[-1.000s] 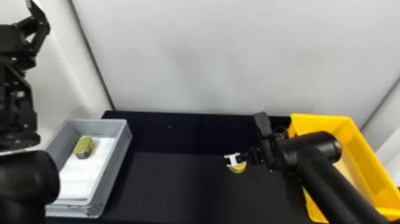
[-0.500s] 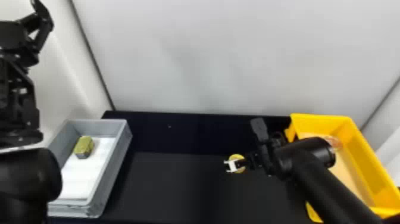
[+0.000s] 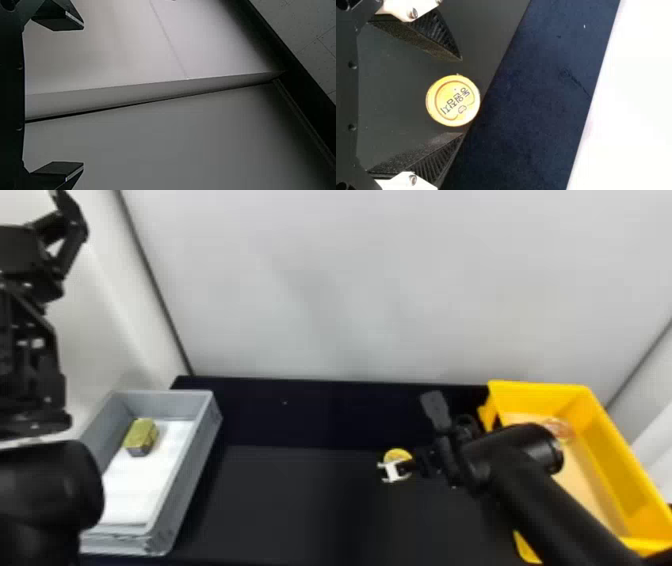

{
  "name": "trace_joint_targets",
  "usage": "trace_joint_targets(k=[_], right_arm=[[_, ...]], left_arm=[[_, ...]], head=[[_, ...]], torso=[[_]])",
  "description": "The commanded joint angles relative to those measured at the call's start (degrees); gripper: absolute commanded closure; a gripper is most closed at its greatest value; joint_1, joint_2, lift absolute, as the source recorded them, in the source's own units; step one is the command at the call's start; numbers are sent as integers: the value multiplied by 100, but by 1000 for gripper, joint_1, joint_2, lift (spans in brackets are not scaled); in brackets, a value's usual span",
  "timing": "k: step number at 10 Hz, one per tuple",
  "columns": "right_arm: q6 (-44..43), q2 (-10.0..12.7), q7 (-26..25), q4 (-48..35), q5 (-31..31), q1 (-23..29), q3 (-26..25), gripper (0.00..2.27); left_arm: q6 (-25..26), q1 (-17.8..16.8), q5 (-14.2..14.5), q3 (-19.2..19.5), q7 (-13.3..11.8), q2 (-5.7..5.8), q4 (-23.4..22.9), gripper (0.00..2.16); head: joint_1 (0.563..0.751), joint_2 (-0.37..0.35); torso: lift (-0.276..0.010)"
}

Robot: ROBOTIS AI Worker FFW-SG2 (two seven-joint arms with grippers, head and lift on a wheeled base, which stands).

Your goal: Pick up the round yellow can and place it in the yellow rectangular box

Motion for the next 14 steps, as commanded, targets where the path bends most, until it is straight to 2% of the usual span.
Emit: trace_joint_targets(k=[1, 11, 12, 14], right_arm=[[-123, 19, 4, 115, 8, 1, 14, 105], [-1082, 125, -5, 809, 96, 62, -30, 127], [-1082, 125, -31, 809, 158, 80, -30, 174], [-959, 116, -102, 809, 246, 80, -30, 655]], left_arm=[[-46, 12, -6, -5, 0, -1, -1, 50], [-309, 48, -32, 12, -8, -1, 35, 50], [-318, 65, -32, 12, -8, -1, 35, 50], [-327, 74, -32, 21, -8, -1, 35, 50]], head=[[697, 54], [697, 54], [697, 54], [697, 54]], torso=[[-3], [-3], [-3], [-3]])
